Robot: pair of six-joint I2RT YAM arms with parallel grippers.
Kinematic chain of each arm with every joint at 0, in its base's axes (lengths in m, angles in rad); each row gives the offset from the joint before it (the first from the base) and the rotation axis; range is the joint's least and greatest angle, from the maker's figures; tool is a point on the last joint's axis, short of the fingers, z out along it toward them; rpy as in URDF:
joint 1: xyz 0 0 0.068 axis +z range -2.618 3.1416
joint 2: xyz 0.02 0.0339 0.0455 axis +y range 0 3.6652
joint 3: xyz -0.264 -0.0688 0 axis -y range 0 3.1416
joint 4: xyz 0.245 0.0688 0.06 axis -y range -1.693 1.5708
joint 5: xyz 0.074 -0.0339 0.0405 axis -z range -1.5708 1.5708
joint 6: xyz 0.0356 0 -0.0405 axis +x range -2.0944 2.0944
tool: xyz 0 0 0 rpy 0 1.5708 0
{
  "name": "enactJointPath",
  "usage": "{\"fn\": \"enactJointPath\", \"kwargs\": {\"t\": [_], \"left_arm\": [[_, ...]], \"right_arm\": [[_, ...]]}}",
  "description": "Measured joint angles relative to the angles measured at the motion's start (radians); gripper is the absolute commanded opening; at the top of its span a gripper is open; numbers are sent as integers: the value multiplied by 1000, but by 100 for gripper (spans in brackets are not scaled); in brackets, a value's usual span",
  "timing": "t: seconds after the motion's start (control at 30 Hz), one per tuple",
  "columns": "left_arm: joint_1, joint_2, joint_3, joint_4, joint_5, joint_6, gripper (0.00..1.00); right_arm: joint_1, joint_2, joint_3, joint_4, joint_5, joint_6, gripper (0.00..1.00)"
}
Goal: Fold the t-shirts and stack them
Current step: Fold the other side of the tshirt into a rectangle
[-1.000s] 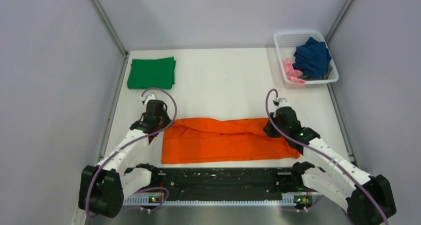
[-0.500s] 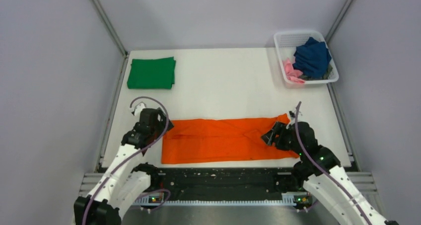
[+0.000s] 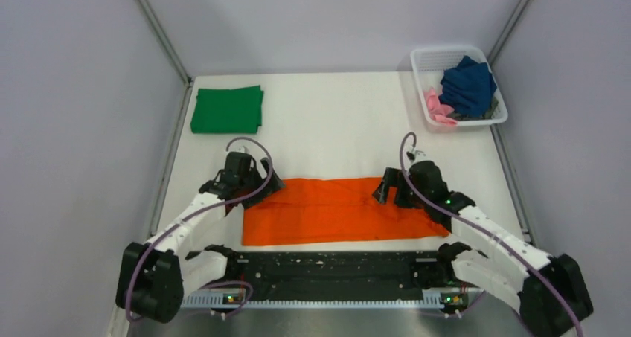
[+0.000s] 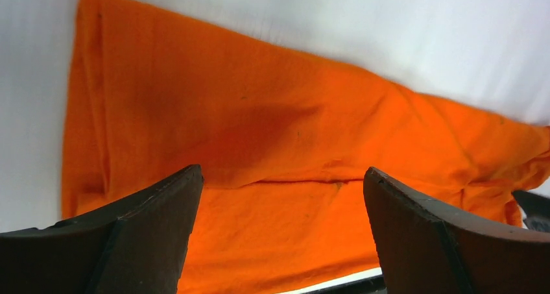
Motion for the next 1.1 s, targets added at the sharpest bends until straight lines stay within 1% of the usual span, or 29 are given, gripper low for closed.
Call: {"fn": "enactJointPath", "kwargs": {"t": [0.1,0.17,0.23,0.3,0.43,0.57,0.67,0.73,0.8,0.9,0.97,1.1], "left_arm": [[-8,98,-2,35,25,15,99],[-8,147,-2,48,24,19,99],[-8,175,0,55,17,20,99],[-8,179,2,61,6,20,99],[-11,180,3,64,-10,19,99],[-11,175,3,63,-26,16,99],[-11,167,2,51,-47,16,99],[-11,159,2,36,-63,17,99],[-11,145,3,11,-76,19,99],[-13,118,16,-36,-61,29,99],[-28,101,46,-60,-51,40,99],[-113,110,135,-48,-43,53,99]], "right_arm": [[1,213,16,91,-37,-48,99],[9,298,19,143,-81,-65,99],[40,336,23,192,-106,-79,99],[98,337,27,211,-110,-87,99],[243,288,36,174,-60,-90,99],[334,179,35,94,9,-75,99],[404,127,27,82,2,-70,99],[474,112,20,76,-4,-64,99],[534,104,19,40,23,-35,99],[552,64,19,-35,119,47,99],[552,9,14,-84,209,128,99],[523,-133,-21,-137,361,248,99]]}}
